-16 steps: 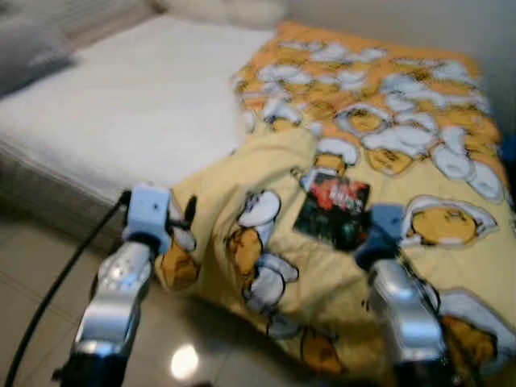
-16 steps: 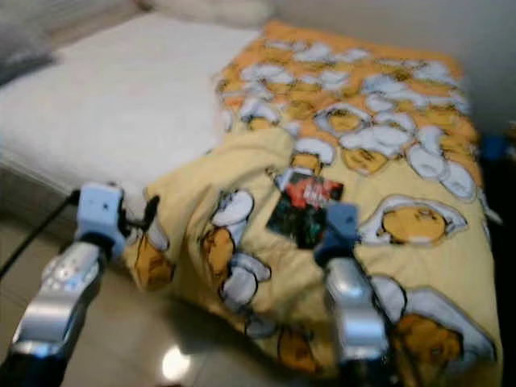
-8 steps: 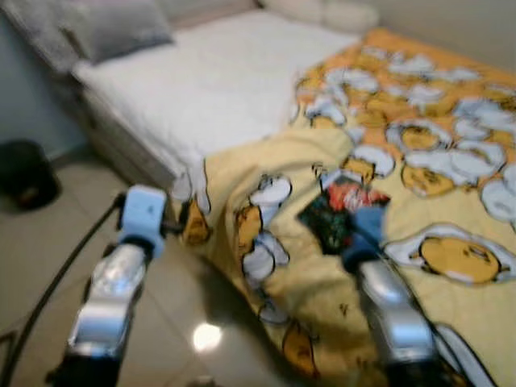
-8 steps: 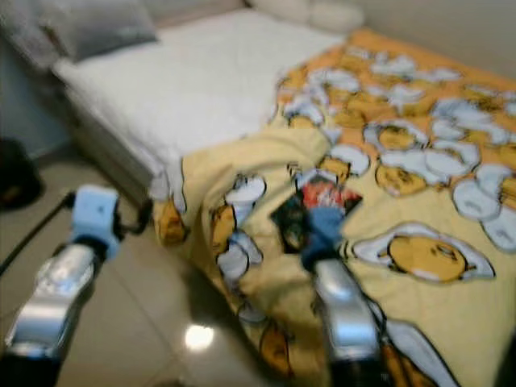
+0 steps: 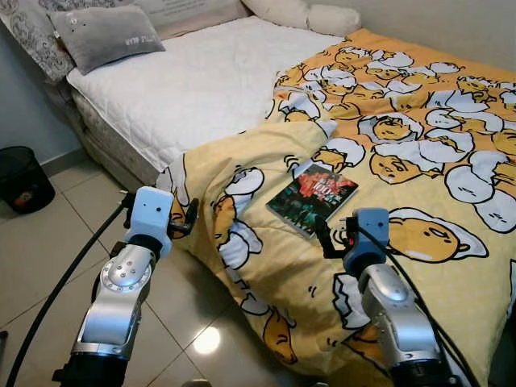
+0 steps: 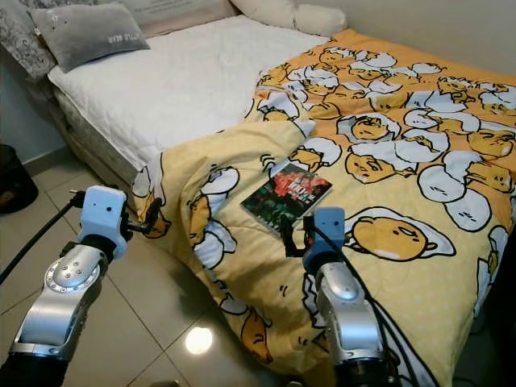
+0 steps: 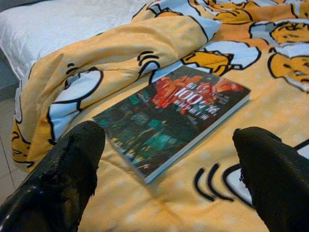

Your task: Clean up the room

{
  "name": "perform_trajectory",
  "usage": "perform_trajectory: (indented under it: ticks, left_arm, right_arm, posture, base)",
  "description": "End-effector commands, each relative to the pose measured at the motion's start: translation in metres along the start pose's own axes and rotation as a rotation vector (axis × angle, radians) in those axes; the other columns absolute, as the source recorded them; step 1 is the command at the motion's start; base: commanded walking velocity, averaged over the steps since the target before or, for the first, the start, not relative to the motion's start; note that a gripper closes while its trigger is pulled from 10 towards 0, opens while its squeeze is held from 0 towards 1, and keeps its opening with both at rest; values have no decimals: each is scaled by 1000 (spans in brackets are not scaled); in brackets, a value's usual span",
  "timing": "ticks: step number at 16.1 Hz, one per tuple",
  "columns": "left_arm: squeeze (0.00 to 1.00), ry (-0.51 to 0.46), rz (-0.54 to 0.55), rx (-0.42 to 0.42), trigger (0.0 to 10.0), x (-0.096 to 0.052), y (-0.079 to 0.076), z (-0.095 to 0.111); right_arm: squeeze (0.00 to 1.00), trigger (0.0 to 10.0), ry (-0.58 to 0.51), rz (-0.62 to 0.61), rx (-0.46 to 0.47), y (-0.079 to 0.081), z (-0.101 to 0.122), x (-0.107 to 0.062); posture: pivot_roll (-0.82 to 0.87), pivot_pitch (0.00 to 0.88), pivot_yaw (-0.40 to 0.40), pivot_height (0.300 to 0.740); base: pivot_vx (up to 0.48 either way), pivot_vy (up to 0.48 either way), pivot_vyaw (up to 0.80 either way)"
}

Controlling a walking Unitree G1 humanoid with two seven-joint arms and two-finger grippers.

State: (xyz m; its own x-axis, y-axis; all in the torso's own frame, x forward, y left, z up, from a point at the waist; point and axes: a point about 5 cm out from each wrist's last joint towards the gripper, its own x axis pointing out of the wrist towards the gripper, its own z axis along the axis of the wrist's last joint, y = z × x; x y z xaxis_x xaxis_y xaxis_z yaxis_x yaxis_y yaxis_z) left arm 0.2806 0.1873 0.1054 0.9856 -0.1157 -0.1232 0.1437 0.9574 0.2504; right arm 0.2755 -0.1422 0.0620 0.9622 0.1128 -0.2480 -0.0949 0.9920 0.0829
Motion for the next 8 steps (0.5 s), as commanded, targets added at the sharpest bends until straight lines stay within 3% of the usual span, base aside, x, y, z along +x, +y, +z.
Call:
perform_trajectory:
  ticks: [1, 3, 7, 8]
  left_arm:
    - [1000, 0, -37, -5, 10000, -2, -3, -1]
    - [1000, 13, -81, -10, 10000, -5, -7, -5]
    - [1000, 19, -103, -5, 10000, -5, -10, -7]
    - [1000, 20, -106, -4, 10000, -5, -10, -7]
  right_arm:
    - [1000, 10000, -3, -25, 5, -3, 3, 2]
    - [1000, 10000, -14, -24, 2, -4, 5, 3]
    - [1000, 10000, -18, -20, -12, -2, 7, 5]
    - [1000, 10000, -17, -25, -12, -3, 7, 5]
  posture:
    - [81, 0, 13, 740]
    - [80, 0, 11, 740]
    - [81, 0, 9, 740]
    - [80, 0, 9, 740]
  base:
    - [0, 0, 0]
    - [291, 0, 0]
    - [382, 0, 800]
    - [379, 0, 0]
